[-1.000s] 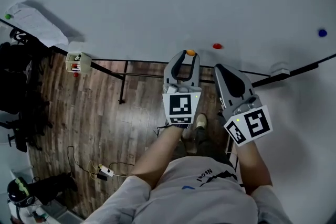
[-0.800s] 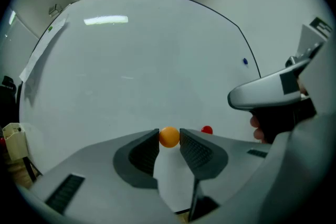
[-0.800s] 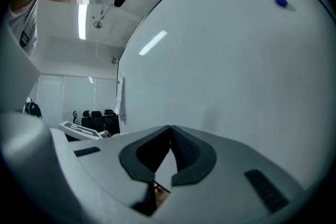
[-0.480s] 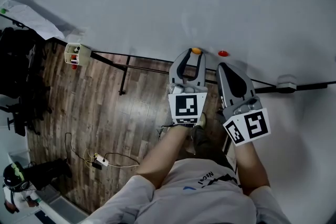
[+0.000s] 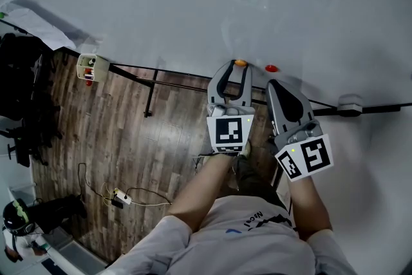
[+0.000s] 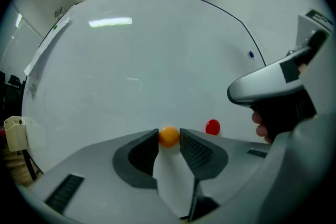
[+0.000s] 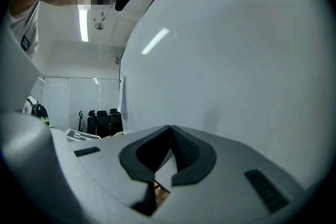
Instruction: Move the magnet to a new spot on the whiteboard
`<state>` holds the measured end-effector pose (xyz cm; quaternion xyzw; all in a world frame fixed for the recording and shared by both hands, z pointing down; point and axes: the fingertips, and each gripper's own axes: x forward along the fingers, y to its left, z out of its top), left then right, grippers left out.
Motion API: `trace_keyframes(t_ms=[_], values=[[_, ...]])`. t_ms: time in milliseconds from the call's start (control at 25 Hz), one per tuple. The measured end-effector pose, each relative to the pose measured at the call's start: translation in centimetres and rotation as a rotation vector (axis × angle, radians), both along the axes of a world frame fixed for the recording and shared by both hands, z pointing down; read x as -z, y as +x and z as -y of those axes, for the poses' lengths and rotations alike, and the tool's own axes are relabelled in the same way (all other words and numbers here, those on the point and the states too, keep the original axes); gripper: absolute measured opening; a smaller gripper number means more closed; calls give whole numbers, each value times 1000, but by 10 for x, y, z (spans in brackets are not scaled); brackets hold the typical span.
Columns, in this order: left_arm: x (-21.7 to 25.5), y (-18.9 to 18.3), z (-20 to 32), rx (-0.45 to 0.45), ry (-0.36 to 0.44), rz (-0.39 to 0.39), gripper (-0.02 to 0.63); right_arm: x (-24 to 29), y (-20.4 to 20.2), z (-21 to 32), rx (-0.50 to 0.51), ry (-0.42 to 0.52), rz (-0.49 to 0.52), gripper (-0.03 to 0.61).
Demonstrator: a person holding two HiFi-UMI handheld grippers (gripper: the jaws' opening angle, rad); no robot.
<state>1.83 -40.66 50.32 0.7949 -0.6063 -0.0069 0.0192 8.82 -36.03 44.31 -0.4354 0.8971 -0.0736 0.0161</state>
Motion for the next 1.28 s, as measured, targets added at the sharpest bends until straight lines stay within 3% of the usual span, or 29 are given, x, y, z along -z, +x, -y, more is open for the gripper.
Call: trace_keyframes(t_ms=[480, 800, 1280], values=[[4, -13, -23, -54, -36, -10, 129, -6, -18, -11, 9, -26, -6, 14], [28, -16, -59, -171, -53, -38, 127, -1, -25, -29, -40, -29, 8, 14], [77, -42, -117, -281, -51, -68, 67, 21, -51, -71, -92, -6, 15, 14]])
